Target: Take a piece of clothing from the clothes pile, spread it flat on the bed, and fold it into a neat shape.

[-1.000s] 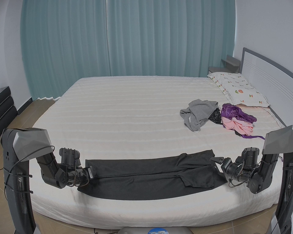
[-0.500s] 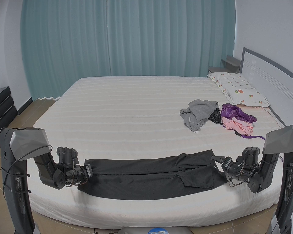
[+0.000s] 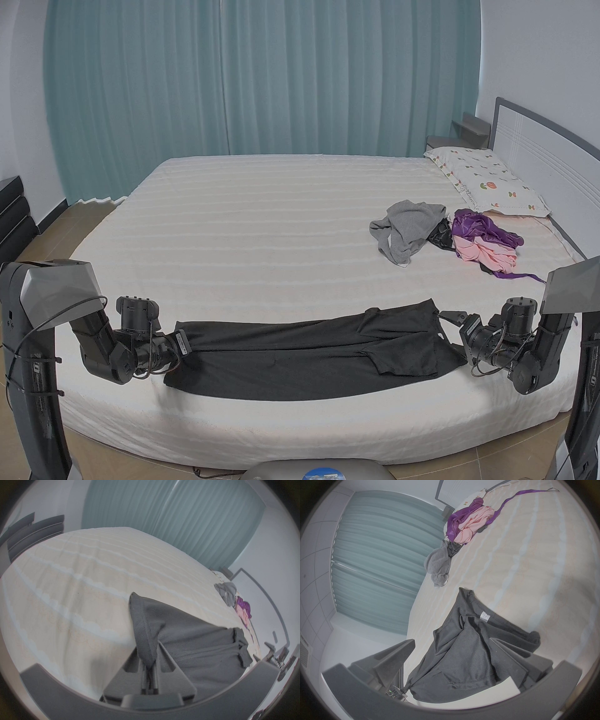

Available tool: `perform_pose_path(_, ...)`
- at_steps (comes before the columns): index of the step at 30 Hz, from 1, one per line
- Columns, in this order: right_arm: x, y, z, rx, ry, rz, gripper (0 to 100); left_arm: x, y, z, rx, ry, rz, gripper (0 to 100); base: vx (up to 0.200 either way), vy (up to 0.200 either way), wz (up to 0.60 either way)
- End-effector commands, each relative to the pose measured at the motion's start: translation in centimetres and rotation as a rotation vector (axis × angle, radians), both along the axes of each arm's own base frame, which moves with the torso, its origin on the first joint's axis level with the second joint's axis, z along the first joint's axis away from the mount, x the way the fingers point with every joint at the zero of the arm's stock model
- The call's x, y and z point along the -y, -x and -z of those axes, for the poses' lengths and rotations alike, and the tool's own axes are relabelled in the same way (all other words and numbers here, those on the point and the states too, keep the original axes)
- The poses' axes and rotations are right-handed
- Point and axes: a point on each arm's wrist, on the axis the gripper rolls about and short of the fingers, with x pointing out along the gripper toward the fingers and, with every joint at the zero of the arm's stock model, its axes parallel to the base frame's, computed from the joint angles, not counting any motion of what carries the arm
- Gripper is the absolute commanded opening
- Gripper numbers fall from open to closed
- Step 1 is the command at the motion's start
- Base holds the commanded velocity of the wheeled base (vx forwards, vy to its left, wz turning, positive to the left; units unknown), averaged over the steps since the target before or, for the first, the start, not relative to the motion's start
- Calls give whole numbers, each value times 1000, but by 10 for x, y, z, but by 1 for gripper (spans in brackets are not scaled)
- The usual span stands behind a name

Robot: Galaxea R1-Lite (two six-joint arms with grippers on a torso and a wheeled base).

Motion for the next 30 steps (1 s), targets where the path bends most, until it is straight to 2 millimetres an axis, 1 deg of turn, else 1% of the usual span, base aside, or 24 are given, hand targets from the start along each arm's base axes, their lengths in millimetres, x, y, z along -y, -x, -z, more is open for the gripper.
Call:
perform_pose_path(1,5,-3,1,6,-1,15,100,3,-8,-4,25,27,-19,0,0,0,0)
perform_pose_path(4,9,-6,1,13,-9,31,100,5,-10,-6,37,19,-27,0,0,0,0)
perform_pose_path(8,9,-6,1,10,-17,36,100,6,-11,-8,44,15,-32,0,0,-200,0)
perform_pose_path(11,9,-7,0,24,-18,37,100,11,-10,-10,47,16,-21,0,0,-200,0)
perform_pose_path(14,9,-7,1,33,-18,38,100,16,-10,-19,71,6,-22,0,0,-200,0)
perform_pose_path(23,9,-8,2,47,-18,38,100,36,-10,-37,117,-17,-5,0,0,-200,0)
perform_pose_path(27,9,-8,3,42,-18,38,100,49,-10,-48,118,-21,21,0,0,-200,0)
perform_pose_path(30,9,-8,4,42,-18,38,100,55,-10,-51,116,-19,31,0,0,-200,0)
